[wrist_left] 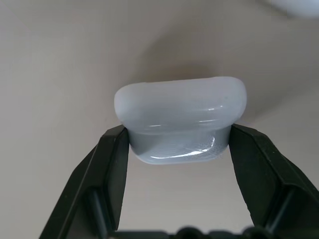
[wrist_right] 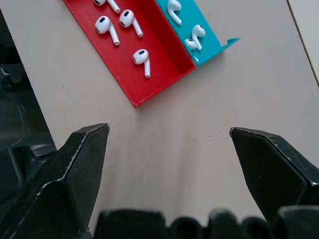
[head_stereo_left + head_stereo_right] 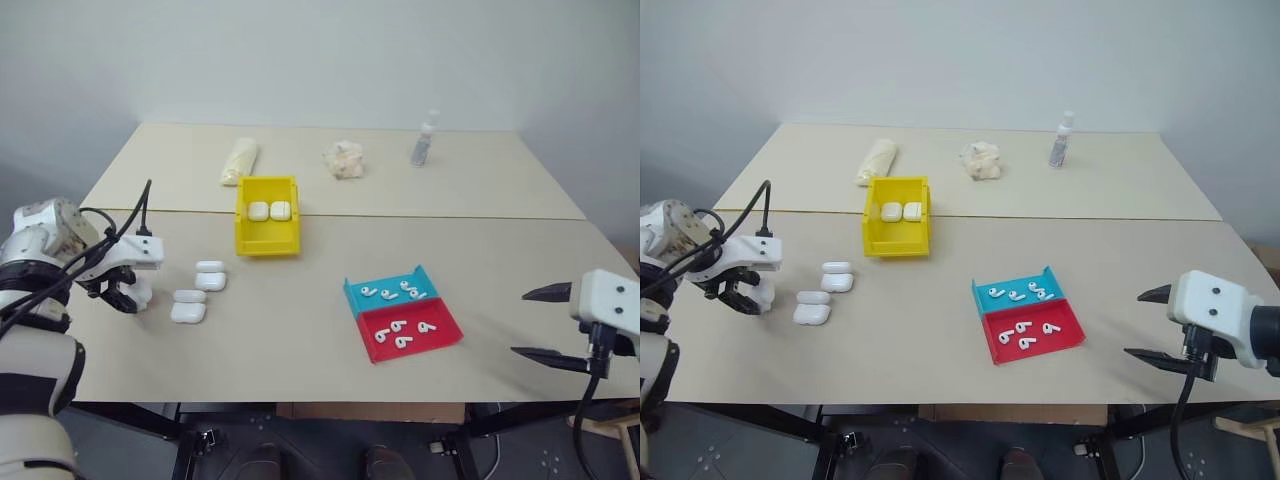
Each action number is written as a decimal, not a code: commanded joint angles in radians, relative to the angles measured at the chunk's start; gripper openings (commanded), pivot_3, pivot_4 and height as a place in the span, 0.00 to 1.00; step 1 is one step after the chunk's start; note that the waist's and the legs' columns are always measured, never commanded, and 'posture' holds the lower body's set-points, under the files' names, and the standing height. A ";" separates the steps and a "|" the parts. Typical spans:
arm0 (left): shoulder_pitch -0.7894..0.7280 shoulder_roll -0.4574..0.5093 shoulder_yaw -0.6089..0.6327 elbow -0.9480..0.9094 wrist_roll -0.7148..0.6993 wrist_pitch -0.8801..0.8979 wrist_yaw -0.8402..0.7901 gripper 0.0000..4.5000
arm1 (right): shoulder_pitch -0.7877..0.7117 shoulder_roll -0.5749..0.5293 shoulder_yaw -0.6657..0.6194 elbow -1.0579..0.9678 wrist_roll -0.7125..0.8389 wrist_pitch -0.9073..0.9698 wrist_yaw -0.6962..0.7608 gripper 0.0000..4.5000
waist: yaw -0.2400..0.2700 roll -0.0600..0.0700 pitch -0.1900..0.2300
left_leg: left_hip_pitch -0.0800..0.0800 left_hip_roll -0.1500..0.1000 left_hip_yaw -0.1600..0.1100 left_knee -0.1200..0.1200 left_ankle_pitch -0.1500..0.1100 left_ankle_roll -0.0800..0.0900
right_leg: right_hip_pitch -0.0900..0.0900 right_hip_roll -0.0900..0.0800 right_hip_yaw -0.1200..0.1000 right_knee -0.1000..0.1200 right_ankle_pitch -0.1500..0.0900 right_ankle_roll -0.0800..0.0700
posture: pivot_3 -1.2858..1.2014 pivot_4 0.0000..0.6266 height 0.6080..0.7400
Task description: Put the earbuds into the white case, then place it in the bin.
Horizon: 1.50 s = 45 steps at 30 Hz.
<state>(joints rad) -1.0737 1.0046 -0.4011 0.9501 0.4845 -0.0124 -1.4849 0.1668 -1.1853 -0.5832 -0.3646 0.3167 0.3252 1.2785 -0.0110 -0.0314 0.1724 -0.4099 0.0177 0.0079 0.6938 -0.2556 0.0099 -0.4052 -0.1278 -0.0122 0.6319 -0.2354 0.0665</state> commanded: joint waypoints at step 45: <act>0.762 -0.405 0.446 -1.062 -0.959 0.099 0.200 0.62 | -0.966 0.186 1.085 0.209 -0.478 0.186 0.221 0.72 | -0.001 0.004 -0.001 | 0.003 0.000 0.000 0.001 0.000 0.000 | -0.001 0.000 0.003 0.001 0.000 -0.001 | 0.52 0.24 1.00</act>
<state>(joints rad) -0.3040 0.5869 0.0404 -0.0765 -0.4725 0.1076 -1.2837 -0.7986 -0.9957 0.5075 -0.1467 -0.1454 0.5012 1.5010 -0.0122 -0.0277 0.1713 -0.4072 0.0178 0.0082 0.6951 -0.2556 0.0097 -0.4057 -0.1275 -0.0097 0.6325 -0.2351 0.0659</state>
